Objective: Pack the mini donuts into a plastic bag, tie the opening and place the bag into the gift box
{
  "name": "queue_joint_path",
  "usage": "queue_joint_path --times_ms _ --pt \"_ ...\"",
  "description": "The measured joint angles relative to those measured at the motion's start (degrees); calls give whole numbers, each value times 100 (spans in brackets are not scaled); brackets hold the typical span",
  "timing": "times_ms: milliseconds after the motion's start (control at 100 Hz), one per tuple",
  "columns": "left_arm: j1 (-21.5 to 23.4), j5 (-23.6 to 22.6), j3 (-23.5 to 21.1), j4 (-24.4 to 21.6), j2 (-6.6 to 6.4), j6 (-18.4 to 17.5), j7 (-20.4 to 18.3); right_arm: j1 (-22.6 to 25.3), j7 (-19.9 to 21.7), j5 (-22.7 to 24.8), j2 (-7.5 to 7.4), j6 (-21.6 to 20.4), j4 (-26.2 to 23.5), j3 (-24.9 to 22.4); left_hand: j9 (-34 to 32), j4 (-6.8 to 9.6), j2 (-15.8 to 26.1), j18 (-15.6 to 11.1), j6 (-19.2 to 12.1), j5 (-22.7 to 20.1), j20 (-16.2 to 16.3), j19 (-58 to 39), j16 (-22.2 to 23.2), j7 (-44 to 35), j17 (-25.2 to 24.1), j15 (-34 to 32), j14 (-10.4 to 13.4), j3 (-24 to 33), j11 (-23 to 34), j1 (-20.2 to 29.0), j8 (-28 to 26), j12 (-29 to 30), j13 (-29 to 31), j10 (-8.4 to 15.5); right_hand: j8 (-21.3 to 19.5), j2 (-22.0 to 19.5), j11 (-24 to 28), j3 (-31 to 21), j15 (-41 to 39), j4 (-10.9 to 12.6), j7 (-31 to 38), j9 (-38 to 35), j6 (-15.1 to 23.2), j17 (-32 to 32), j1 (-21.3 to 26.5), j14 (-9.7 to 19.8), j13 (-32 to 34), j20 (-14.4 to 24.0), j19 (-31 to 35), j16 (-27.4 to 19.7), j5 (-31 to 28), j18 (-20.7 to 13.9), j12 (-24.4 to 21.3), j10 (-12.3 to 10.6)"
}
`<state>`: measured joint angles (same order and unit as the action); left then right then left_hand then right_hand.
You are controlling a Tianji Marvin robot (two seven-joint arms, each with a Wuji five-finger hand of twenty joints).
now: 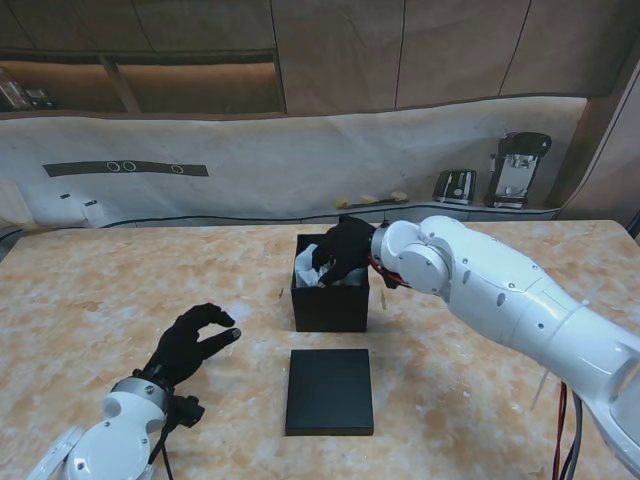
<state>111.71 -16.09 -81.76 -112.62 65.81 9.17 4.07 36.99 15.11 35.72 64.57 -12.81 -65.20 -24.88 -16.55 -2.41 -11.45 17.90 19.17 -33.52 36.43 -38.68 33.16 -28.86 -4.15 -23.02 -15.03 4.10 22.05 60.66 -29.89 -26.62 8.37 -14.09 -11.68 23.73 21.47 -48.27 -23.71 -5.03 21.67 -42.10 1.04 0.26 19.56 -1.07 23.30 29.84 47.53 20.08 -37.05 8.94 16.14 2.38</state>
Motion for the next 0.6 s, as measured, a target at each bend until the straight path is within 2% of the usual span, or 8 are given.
queue_joint_path --times_ms 90,320,350,420,550,600 --pt "-2 -1 2 0 -1 7 -5 -2 76 -167 -8 61 25 6 0 0 0 0 0 0 0 0 0 0 0 0 0 0 0 0 0 0 0 0 -18 -96 30 146 24 5 -252 -105 48 -40 -57 -27 0 -40 -62 0 465 0 3 61" --pt "-5 -24 0 0 -5 8 -41 102 95 -189 -5 175 42 -142 0 0 0 0 0 0 0 0 0 0 0 0 0 0 0 0 0 0 0 0 -86 -193 5 603 80 7 -246 -162 52 -75 -132 -35 57 -41 -122 0 465 0 1 66" --pt "-5 -27 0 0 -5 8 -47 136 97 -169 -9 197 21 -187 0 0 0 0 0 0 0 0 0 0 0 0 0 0 0 0 0 0 0 0 -89 -193 14 680 80 9 -242 -162 52 -75 -133 -36 59 -41 -122 0 529 0 229 95" --pt "-8 -31 -1 0 -7 7 -52 253 104 -139 -14 286 -37 -333 0 0 0 0 0 0 0 0 0 0 0 0 0 0 0 0 0 0 0 0 -111 -290 12 982 79 61 -251 -166 101 -78 -109 -112 125 -41 -167 0 654 0 274 177" --pt "-22 -32 6 3 -9 4 -53 438 70 -95 -46 407 -132 -481 0 0 0 0 0 0 0 0 0 0 0 0 0 0 0 0 0 0 0 0 -111 -780 78 1498 80 81 -263 -256 115 -120 -177 -138 293 -41 -202 -1 756 5 255 226" --pt "-31 -26 12 6 -9 4 -54 480 -29 -7 -51 404 -144 -519 0 0 0 0 0 0 0 0 0 0 0 0 0 0 0 0 0 0 0 0 -111 -765 160 1630 80 83 -255 -397 115 -120 -176 -141 354 -41 -202 -1 752 5 258 231"
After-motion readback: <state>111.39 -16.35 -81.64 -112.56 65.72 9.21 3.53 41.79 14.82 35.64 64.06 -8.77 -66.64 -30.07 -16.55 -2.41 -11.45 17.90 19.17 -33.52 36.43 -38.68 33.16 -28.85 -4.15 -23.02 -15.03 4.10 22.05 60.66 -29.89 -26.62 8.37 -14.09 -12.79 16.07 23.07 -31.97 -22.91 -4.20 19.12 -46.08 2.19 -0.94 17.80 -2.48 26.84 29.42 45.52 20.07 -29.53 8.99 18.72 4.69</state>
